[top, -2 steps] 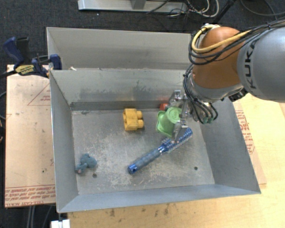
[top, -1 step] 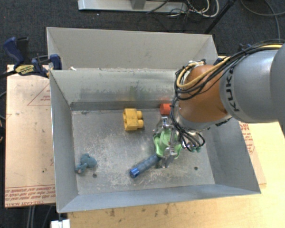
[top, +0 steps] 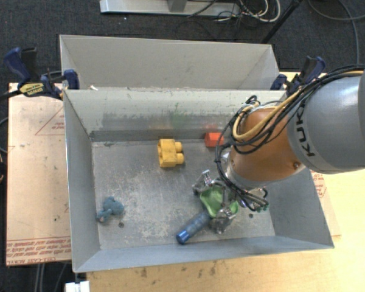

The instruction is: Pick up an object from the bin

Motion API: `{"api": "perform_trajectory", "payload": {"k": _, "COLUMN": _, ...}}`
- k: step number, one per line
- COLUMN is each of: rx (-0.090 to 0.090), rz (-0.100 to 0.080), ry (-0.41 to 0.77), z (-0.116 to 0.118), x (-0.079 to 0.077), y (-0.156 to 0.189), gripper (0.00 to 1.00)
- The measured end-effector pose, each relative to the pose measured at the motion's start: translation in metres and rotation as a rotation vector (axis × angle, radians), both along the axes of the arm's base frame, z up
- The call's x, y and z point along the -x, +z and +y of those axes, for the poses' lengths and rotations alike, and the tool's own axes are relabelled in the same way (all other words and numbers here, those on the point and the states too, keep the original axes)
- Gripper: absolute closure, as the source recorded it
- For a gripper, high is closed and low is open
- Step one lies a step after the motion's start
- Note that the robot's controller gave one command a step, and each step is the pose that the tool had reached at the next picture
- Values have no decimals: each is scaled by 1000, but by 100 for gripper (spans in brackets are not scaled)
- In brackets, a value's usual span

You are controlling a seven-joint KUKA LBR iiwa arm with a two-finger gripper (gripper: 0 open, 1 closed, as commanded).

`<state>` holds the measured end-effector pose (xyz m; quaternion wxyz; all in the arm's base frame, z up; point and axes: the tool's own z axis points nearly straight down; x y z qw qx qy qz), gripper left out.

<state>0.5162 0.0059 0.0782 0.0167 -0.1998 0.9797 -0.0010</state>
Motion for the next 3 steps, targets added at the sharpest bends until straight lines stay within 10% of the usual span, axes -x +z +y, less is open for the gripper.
{"api": "perform_trajectory", "payload": {"k": 1, "rx": 0, "rz": 2, "ry": 0, "z": 0, "x": 0, "y": 0, "gripper": 100}}
{"api": "perform_trajectory", "payload": {"k": 2, "rx": 6, "rz": 22, "ry": 65, "z": -17, "x": 20, "y": 179, "gripper": 100}}
{"api": "perform_trajectory", "payload": {"k": 3, "rx": 6, "rz": 34, "ry": 182, "z": 30, "x": 24, "y": 151, "gripper": 100}}
